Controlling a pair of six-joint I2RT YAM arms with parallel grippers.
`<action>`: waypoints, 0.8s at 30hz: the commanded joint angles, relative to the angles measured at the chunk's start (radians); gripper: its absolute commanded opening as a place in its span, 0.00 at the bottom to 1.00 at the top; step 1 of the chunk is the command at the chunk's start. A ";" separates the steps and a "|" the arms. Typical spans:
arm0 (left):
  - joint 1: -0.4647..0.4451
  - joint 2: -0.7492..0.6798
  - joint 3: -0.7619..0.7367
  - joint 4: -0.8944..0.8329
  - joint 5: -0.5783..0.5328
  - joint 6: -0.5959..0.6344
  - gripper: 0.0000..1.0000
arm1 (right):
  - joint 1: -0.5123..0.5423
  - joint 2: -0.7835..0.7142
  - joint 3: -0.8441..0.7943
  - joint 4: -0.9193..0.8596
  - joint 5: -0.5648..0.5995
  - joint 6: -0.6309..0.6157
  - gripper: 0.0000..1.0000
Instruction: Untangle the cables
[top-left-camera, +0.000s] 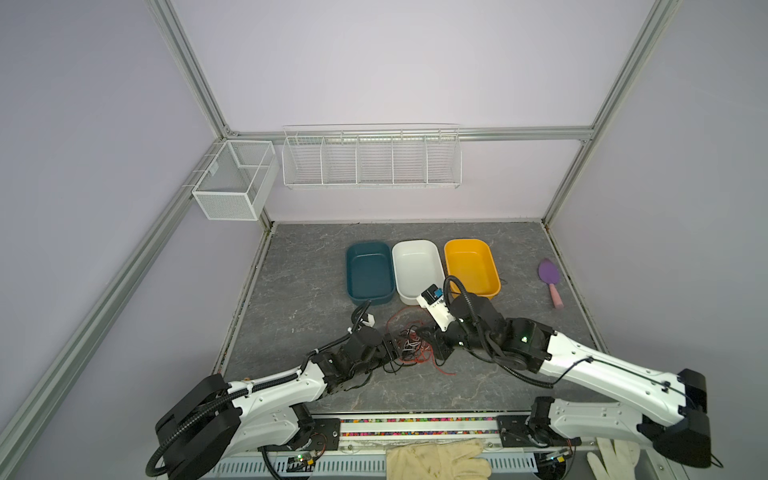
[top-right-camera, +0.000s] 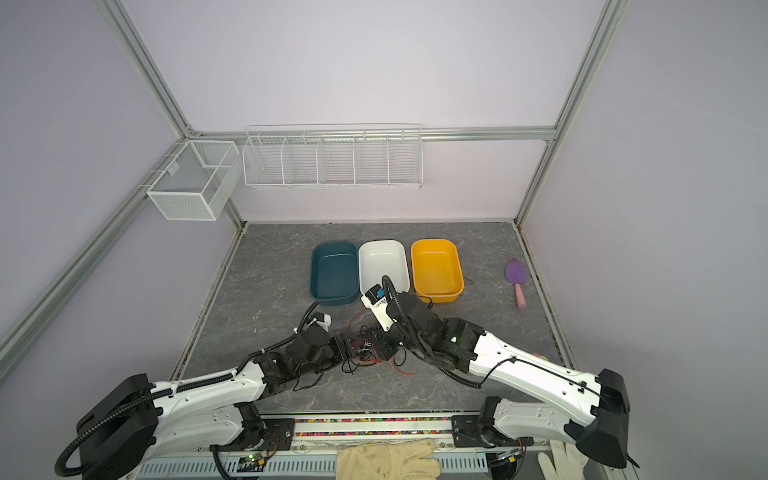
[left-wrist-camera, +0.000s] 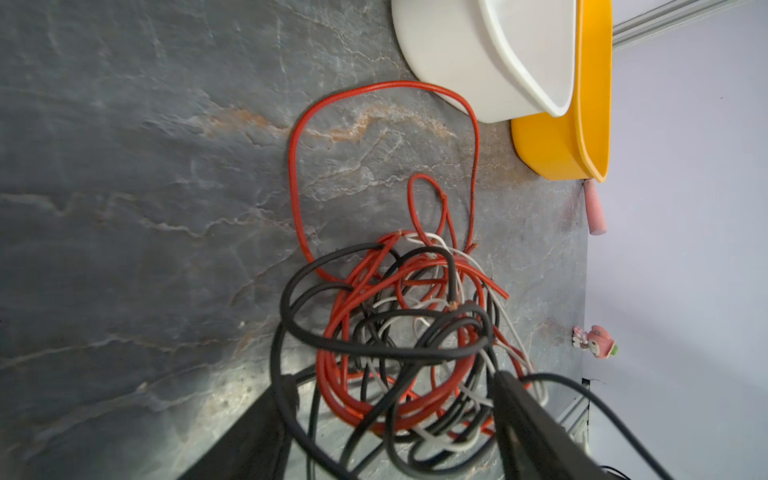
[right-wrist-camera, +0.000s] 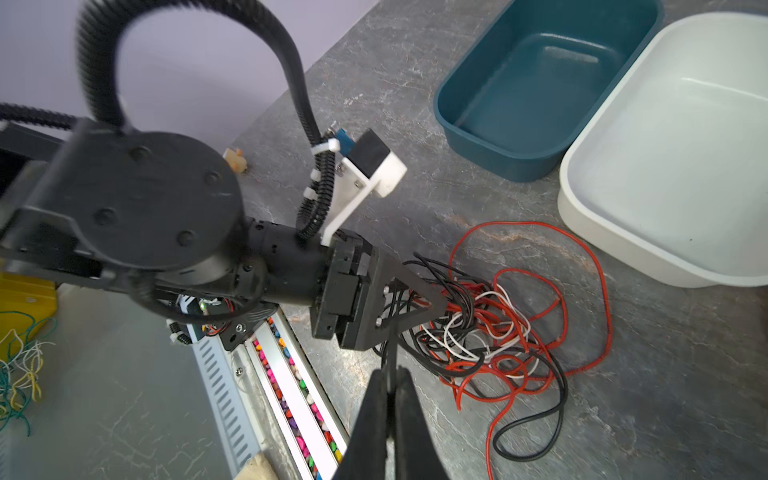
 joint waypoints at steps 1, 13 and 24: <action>-0.006 0.031 -0.008 0.046 0.008 -0.021 0.70 | 0.008 -0.034 0.044 -0.023 0.015 -0.020 0.07; -0.011 0.158 0.003 0.121 0.032 -0.023 0.60 | 0.007 -0.126 0.152 -0.144 0.090 -0.052 0.07; -0.011 0.196 -0.003 0.132 0.020 -0.015 0.59 | 0.007 -0.176 0.301 -0.266 0.205 -0.099 0.06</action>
